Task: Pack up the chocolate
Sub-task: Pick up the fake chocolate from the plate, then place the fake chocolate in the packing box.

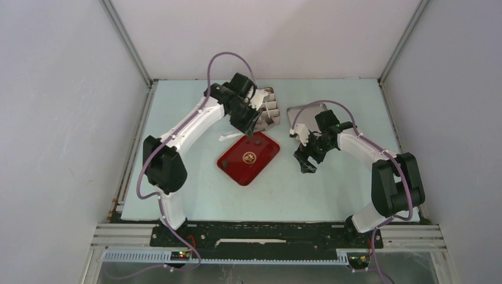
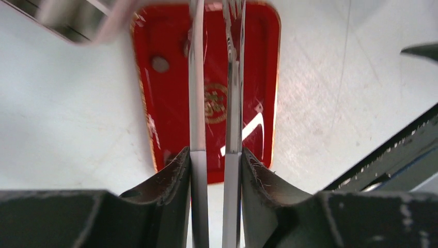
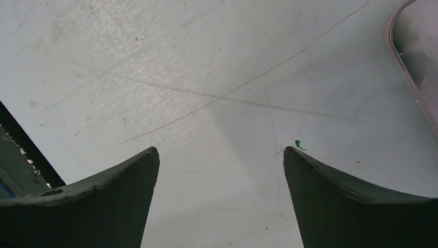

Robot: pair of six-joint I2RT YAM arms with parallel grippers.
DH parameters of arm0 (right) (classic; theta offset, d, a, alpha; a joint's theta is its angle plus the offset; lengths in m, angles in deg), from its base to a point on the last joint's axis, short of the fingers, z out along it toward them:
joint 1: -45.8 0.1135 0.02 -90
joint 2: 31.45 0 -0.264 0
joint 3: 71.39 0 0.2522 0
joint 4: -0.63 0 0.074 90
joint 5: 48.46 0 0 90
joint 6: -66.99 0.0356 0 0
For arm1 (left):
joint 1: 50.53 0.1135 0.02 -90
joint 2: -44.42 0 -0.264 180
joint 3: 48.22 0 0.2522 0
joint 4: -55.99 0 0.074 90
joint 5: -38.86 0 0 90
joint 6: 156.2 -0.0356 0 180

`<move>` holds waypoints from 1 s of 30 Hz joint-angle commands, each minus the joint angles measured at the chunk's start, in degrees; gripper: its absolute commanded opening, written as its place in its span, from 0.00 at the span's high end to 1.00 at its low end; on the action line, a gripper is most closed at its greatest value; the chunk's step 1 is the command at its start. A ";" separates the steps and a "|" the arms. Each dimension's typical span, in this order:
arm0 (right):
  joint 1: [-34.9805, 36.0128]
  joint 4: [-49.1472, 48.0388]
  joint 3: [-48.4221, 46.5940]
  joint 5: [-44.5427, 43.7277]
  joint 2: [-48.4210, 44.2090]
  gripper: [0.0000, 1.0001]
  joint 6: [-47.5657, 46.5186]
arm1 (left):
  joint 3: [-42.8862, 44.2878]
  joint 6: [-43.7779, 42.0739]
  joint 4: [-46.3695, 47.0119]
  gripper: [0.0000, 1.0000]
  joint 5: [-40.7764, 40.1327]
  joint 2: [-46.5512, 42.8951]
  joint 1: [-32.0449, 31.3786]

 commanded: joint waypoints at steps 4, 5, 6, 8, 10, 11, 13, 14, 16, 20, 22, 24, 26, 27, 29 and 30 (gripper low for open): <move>-0.69 -0.25 -2.06 0.85 -1.55 0.08 -0.21 | 13.52 1.10 3.54 0.80 -0.52 6.56 2.62; -0.73 -0.24 -2.11 0.94 -1.66 0.08 -0.21 | 14.67 1.32 4.08 0.80 -0.66 7.54 2.79; -0.84 -0.24 -2.12 0.93 -1.66 0.08 -0.21 | 15.59 1.67 4.67 0.80 -0.53 8.58 2.95; -0.98 -0.24 -2.12 1.03 -1.62 0.08 -0.21 | 17.73 2.30 5.19 0.80 -0.17 10.55 3.25; -1.02 -0.12 -2.09 1.16 -1.66 0.08 -0.21 | 20.16 2.75 4.89 0.80 0.09 12.63 3.52; -1.03 -0.08 -2.12 1.25 -1.62 0.08 -0.29 | 21.22 2.86 4.67 0.80 0.13 13.58 3.59; -1.06 -0.15 -2.12 1.19 -1.63 0.08 -0.30 | 22.56 3.09 4.89 0.80 0.32 14.74 3.72; -1.05 -0.15 -2.12 1.18 -1.55 0.08 -0.30 | 22.88 3.13 5.06 0.80 0.31 15.23 3.73; -1.18 -0.10 -2.12 1.17 -1.60 0.08 -0.39 | 23.62 3.17 5.23 0.79 0.14 15.99 3.73; -1.14 -0.04 -2.06 1.23 -1.47 0.08 -0.47 | 24.68 3.28 4.97 0.78 -0.13 17.67 3.99; -1.18 0.05 -2.12 1.30 -1.42 0.08 -0.50 | 25.01 3.36 4.76 0.74 -0.19 18.23 4.08; -1.16 -0.01 -2.12 1.31 -1.27 0.08 -0.56 | 25.40 3.56 4.49 0.69 -0.57 18.68 4.08; -1.11 0.11 -2.10 1.29 -1.17 0.08 -0.57 | 25.64 3.71 4.27 0.62 -1.08 19.14 4.08; -1.11 0.11 -2.12 1.33 -1.16 0.08 -0.57 | 25.81 3.76 4.19 0.60 -1.23 19.37 4.08; -1.17 0.12 -2.05 1.39 -1.12 0.08 -0.57 | 26.06 3.87 3.99 0.57 -1.28 19.60 4.08; -1.14 0.16 -2.11 1.37 -1.12 0.08 -0.57 | 26.17 3.96 4.00 0.56 -1.29 19.68 4.08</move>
